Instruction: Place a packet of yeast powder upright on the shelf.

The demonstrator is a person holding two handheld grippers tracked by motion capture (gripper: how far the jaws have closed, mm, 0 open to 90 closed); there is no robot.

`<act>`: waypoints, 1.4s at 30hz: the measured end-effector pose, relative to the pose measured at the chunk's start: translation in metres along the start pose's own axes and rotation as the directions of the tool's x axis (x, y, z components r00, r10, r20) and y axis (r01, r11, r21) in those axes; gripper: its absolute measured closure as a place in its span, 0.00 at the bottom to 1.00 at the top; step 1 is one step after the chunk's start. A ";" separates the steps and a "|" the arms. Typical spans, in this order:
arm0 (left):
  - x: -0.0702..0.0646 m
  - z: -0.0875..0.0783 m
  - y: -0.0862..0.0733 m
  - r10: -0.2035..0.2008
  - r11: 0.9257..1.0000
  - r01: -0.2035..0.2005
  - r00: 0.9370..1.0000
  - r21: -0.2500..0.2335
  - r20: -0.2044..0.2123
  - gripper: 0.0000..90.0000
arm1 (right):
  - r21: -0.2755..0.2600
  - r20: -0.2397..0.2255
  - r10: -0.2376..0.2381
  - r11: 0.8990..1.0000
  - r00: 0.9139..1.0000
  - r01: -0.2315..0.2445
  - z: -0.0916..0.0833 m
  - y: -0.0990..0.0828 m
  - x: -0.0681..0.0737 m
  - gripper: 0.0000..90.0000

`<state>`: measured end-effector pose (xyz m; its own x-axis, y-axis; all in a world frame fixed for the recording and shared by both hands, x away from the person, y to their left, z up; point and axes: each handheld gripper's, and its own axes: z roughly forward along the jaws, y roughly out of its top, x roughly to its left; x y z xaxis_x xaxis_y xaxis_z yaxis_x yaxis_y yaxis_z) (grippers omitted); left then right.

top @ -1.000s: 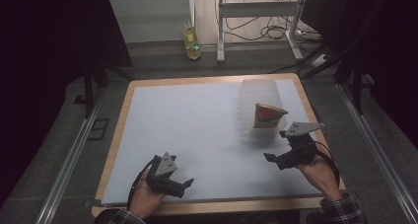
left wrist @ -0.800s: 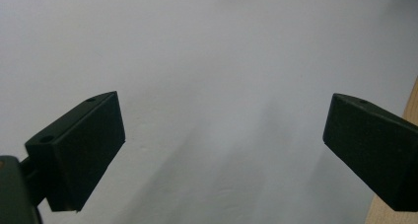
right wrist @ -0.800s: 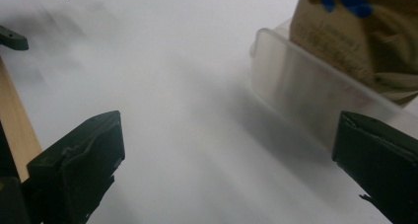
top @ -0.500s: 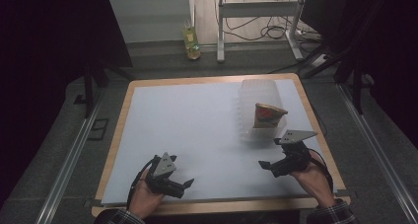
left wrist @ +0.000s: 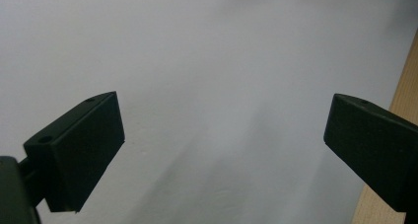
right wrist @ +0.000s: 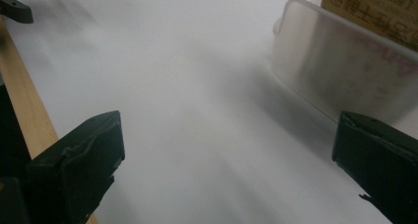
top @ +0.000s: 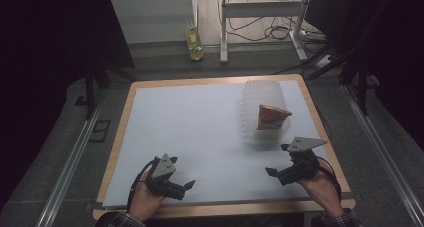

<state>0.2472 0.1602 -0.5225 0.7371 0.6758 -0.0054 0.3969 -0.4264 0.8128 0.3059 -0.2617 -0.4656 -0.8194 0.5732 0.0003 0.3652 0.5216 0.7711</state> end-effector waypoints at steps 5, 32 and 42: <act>0.002 -0.004 0.000 -0.011 1.000 0.011 1.000 -0.008 -0.001 0.02 | -0.010 0.010 0.008 1.000 1.000 -0.008 -0.006 -0.005 0.001 0.00; 0.005 -0.008 -0.005 -0.016 1.000 0.016 1.000 0.000 -0.019 0.02 | -0.010 0.081 0.075 0.997 0.994 -0.075 -0.031 -0.045 0.003 0.00; 0.005 -0.006 -0.007 -0.014 1.000 0.014 1.000 0.007 -0.021 0.02 | -0.001 0.107 0.111 0.994 0.988 -0.111 -0.037 -0.063 0.001 0.00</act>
<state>0.2449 0.1700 -0.5242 0.7197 0.6943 -0.0043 0.4110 -0.4211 0.8086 0.2658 -0.3175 -0.4910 -0.7218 0.6918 0.0172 0.4535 0.4541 0.7669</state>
